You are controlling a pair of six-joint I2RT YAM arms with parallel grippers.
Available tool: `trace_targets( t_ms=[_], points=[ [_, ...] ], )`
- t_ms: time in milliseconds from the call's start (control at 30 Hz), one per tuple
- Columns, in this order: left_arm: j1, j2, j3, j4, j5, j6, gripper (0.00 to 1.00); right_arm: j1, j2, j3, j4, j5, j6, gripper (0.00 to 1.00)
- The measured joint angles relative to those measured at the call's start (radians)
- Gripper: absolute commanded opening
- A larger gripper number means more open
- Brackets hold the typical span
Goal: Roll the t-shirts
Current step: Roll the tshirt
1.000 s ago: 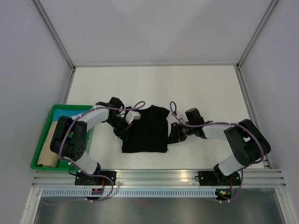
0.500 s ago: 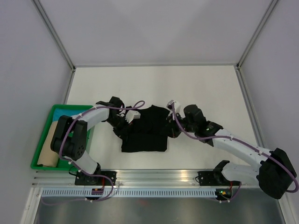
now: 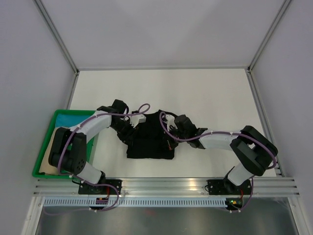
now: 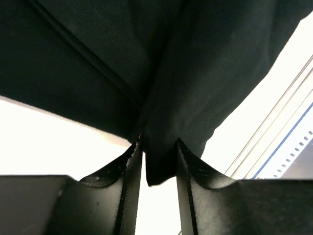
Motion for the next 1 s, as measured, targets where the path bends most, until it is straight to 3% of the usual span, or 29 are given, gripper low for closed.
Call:
trace_targets(
  t_ms=[167,267,333,400,433,500,533,600,767,833,1000],
  points=[
    [0.003,-0.058,0.000,0.001,-0.032,-0.007,0.39,-0.024,0.011,-0.015,0.051,0.016,0.008,0.03],
    [0.006,-0.113,-0.002,0.025,-0.108,-0.049,0.52,-0.026,0.029,-0.024,0.080,0.023,0.011,0.03],
    [0.009,-0.182,-0.004,0.050,-0.158,-0.071,0.53,-0.027,0.042,-0.027,0.098,0.025,0.011,0.03],
    [0.010,-0.253,-0.007,0.085,-0.222,-0.087,0.40,-0.027,0.053,-0.027,0.109,0.025,0.013,0.03],
    [0.010,-0.276,-0.009,0.104,-0.262,-0.095,0.30,-0.027,0.054,-0.027,0.112,0.025,0.013,0.03],
    [0.010,-0.311,-0.016,0.145,-0.369,-0.107,0.32,-0.028,0.054,-0.027,0.113,0.025,0.013,0.03],
    [0.007,-0.334,-0.024,0.163,-0.408,-0.107,0.40,-0.030,0.054,-0.027,0.112,0.024,0.013,0.04],
    [0.001,-0.407,-0.034,0.178,-0.430,-0.099,0.42,-0.036,0.053,-0.025,0.110,0.013,0.014,0.05],
    [-0.134,-0.552,-0.038,0.207,-0.430,-0.042,0.50,-0.093,0.079,-0.008,0.108,-0.059,0.040,0.06],
    [-0.227,-0.570,-0.098,0.225,-0.421,-0.003,0.57,-0.117,0.101,0.007,0.106,-0.083,0.052,0.06],
    [-0.408,-0.539,-0.259,0.215,-0.397,0.058,0.62,-0.143,0.123,0.038,0.080,-0.111,0.066,0.06]
  ],
)
